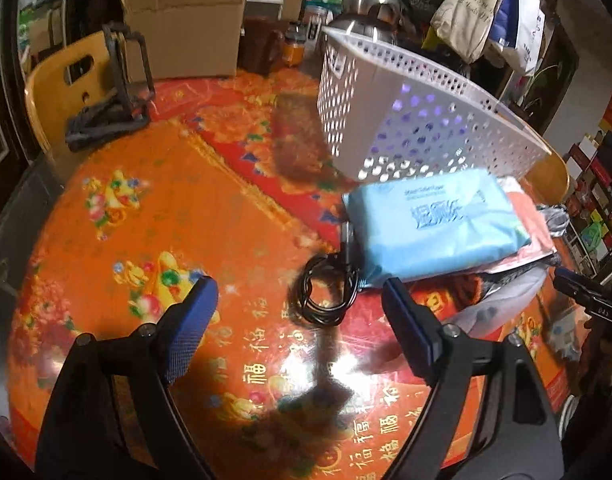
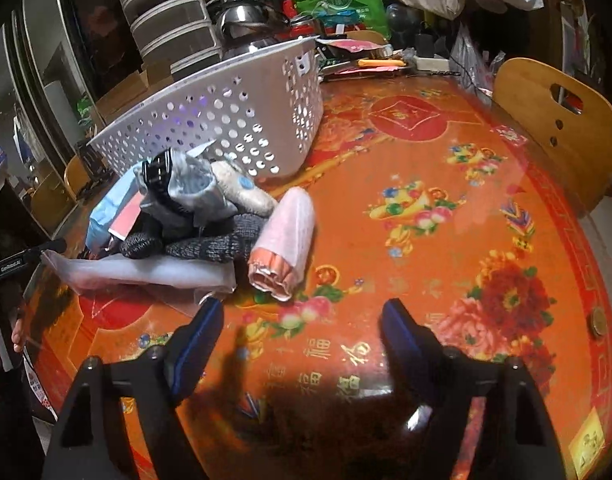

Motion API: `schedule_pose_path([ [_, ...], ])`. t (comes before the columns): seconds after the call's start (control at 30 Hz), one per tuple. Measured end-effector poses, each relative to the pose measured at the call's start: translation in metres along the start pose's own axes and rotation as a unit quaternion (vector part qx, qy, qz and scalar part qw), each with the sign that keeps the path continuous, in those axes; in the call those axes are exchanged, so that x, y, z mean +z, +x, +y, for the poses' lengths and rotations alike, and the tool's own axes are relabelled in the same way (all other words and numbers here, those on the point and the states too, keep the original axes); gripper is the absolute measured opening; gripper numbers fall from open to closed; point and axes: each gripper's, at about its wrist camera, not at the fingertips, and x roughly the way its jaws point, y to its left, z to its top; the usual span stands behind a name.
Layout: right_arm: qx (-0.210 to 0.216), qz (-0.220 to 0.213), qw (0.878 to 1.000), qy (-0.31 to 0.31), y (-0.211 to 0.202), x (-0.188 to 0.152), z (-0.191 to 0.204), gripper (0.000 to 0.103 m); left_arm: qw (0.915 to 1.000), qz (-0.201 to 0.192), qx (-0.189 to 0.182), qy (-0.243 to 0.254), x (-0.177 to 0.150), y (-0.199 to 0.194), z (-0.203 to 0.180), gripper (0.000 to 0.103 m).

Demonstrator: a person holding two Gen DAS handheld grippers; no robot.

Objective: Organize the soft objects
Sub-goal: 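Grasp the pink rolled item with the right gripper while the left gripper grasps the black cable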

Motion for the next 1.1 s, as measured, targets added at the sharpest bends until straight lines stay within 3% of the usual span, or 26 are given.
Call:
schedule_pose_path([
  [0.13, 0.007, 0.005, 1.0, -0.01, 0.005, 0.004, 0.005, 0.063, 0.9999, 0.008, -0.005, -0.003, -0.001, 0.012, 0.002, 0.082],
  [0.4, -0.008, 0.01, 0.999, -0.03, 0.018, 0.016, 0.015, 0.056, 0.9997, 0.025, -0.005, 0.002, 0.004, 0.034, 0.005, 0.08],
  [0.5, -0.012, 0.012, 0.999, -0.037, 0.022, 0.02, 0.018, 0.053, 0.9996, 0.026, -0.003, 0.01, 0.005, 0.037, 0.001, 0.074],
  [0.57, -0.004, 0.011, 0.999, -0.036, 0.023, 0.022, 0.018, 0.045, 0.9995, 0.028, -0.004, 0.015, 0.008, 0.039, -0.002, 0.067],
  [0.63, -0.002, 0.013, 0.999, -0.034, 0.024, 0.022, 0.017, 0.029, 0.9994, 0.029, -0.001, 0.02, 0.009, 0.041, -0.005, 0.056],
  [0.8, -0.002, 0.013, 0.999, -0.032, 0.022, 0.019, 0.015, 0.027, 0.9991, 0.031, -0.013, 0.025, 0.011, 0.044, -0.014, 0.036],
  [1.1, 0.0, 0.006, 1.0, -0.019, 0.014, 0.012, 0.009, 0.026, 0.9989, 0.021, 0.006, 0.042, 0.006, 0.04, -0.018, 0.036],
])
